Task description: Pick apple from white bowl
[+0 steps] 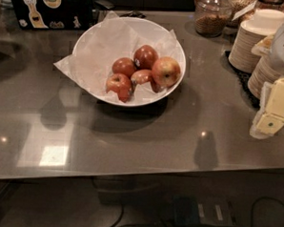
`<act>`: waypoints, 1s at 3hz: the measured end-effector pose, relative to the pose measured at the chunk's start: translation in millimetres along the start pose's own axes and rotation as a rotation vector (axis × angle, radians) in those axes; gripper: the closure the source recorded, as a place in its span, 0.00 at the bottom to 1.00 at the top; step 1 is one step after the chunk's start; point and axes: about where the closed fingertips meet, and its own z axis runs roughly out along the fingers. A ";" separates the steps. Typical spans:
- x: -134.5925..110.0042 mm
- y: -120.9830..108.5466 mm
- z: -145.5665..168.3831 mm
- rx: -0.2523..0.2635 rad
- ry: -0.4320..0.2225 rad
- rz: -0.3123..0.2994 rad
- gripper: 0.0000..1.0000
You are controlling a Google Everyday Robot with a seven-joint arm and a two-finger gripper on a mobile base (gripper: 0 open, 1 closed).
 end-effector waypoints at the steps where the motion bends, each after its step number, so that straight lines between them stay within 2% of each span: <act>1: -0.2 -0.1 0.0 0.000 0.000 0.000 0.00; 2: -9.1 -5.9 1.3 0.015 -0.018 -0.023 0.00; 3: -27.6 -18.5 4.5 0.036 -0.058 -0.076 0.00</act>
Offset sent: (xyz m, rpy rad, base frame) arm 0.0167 0.0139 -0.0013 0.0146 -0.0259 0.0494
